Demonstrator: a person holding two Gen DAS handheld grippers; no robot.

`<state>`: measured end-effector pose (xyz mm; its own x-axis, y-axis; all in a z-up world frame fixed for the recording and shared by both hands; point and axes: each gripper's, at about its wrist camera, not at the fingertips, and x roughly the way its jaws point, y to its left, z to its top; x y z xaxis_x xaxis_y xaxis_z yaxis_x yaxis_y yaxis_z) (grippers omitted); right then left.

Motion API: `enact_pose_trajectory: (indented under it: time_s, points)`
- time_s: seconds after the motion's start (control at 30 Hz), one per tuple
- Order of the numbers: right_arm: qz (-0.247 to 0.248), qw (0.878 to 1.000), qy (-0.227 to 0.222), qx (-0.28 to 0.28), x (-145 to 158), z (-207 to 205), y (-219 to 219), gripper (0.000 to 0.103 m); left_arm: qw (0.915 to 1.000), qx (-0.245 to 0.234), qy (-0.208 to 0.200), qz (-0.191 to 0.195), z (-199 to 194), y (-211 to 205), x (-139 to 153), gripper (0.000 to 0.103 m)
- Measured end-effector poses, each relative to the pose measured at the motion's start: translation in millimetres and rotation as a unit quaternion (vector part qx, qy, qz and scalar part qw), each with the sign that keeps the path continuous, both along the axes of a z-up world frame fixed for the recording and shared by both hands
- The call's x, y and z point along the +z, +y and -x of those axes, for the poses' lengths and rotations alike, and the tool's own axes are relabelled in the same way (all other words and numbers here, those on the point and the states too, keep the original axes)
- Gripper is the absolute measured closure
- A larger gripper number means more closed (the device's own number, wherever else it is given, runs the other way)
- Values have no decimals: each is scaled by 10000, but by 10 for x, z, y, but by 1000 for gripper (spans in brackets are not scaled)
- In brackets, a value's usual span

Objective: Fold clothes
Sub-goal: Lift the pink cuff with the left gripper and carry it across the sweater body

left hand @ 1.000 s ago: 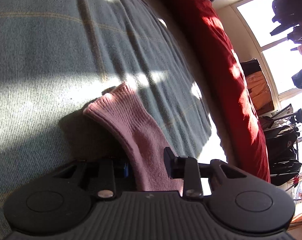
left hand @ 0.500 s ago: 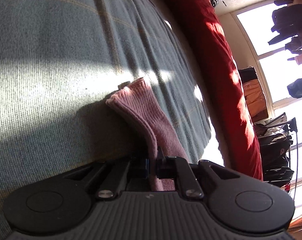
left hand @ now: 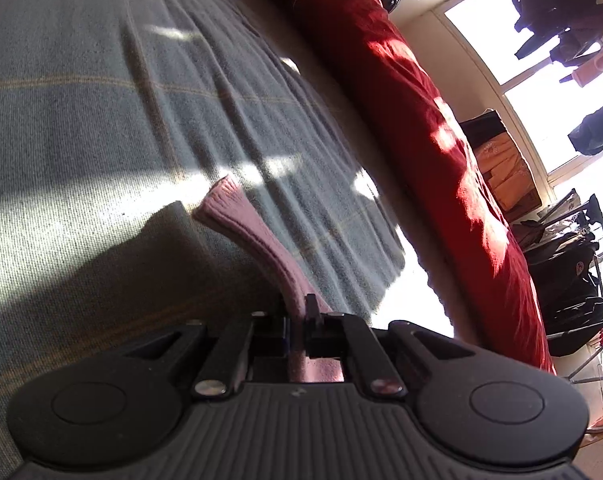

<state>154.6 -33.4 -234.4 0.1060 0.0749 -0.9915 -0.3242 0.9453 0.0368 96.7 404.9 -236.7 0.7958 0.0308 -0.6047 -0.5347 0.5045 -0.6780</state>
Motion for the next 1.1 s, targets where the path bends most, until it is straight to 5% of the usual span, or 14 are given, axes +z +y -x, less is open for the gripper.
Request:
enact_pose_trajectory:
  time_s: [0.33, 0.5, 1.1]
  points:
    - [-974, 9949, -274, -38, 330, 115, -281, 0, 9982, -341, -300, -391, -46, -378, 485, 99]
    - [-1143, 9923, -466, 94, 382, 167, -114, 0, 9970, -444, -486, -410, -77, -663, 683, 99]
    - [-1644, 9846, -593, -27, 495, 365, -984, 0, 9891, -965, -919, -629, -287, -1761, 1200, 99]
